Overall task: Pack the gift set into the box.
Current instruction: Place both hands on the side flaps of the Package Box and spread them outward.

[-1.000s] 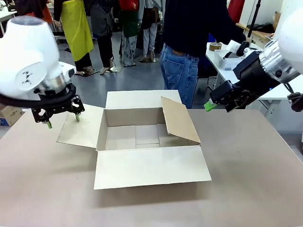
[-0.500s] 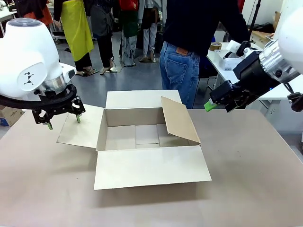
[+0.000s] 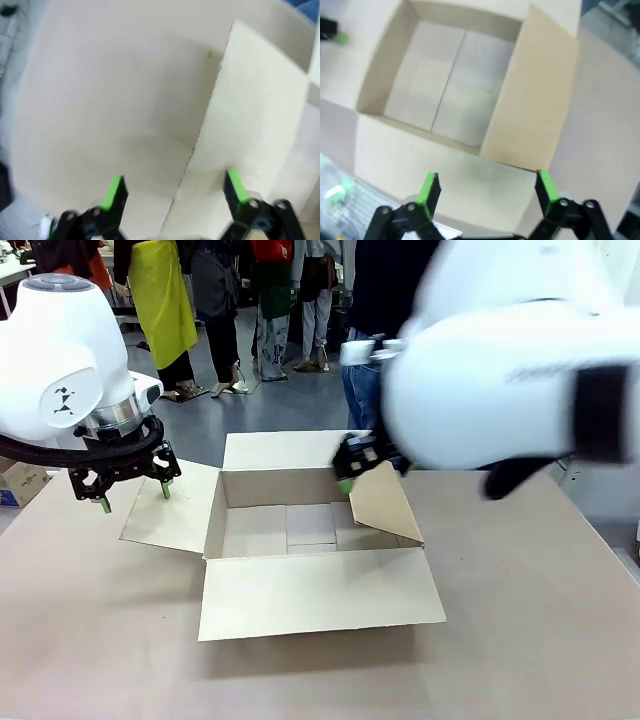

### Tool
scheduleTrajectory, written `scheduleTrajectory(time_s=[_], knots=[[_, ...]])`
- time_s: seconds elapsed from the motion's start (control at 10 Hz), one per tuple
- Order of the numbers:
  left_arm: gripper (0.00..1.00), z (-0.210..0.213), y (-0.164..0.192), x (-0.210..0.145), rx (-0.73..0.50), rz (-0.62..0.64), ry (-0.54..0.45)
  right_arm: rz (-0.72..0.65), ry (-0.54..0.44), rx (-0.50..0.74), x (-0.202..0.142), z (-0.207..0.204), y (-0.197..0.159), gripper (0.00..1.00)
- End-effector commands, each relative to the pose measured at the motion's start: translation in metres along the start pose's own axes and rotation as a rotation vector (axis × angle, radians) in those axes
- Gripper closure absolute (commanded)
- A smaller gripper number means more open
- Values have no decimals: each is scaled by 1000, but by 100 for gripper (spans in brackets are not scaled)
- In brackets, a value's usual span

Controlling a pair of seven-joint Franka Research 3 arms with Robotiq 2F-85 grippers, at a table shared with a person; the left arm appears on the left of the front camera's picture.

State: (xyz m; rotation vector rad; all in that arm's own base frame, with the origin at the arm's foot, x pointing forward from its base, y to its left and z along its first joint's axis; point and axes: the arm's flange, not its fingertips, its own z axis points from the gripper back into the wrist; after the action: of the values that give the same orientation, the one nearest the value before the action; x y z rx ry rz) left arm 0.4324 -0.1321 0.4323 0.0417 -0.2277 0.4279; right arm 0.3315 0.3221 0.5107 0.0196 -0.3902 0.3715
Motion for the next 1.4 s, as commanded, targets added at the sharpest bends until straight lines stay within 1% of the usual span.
scheduleTrajectory(time_s=[0.0,0.1,0.2,0.3,0.4,0.5,0.6,0.7,0.8,0.9,1.0,1.1,1.2,1.3], knots=[[0,1,0,1,16,9,-14,-123,127,-283,39,-6,25,0],[0,1,0,1,16,9,-14,-172,103,-266,36,-10,10,0],[0,1,0,1,16,9,-14,-25,18,-134,9,-4,23,0],[0,1,0,1,16,9,-14,-25,18,-134,9,-4,23,0],[0,1,0,1,16,9,-14,-86,48,-229,19,-9,18,0],[0,1,0,1,16,9,-14,-85,-30,-87,28,-18,14,0],[0,1,0,1,16,9,-14,-242,-9,-8,48,-46,15,0],[0,1,0,1,16,9,-14,-322,27,30,57,-69,12,0],[0,1,0,1,16,9,-14,-373,29,7,59,-86,8,0],[0,1,0,1,16,9,-14,-436,79,-47,58,-90,2,0],[0,1,0,1,16,9,-14,-463,69,-137,56,-82,2,0],[0,1,0,1,16,9,-14,-394,42,-185,55,-76,6,0],[0,1,0,1,16,9,-14,-406,86,-45,52,-101,-14,0],[0,1,0,1,16,9,-14,-413,74,-91,50,-96,-13,0]])
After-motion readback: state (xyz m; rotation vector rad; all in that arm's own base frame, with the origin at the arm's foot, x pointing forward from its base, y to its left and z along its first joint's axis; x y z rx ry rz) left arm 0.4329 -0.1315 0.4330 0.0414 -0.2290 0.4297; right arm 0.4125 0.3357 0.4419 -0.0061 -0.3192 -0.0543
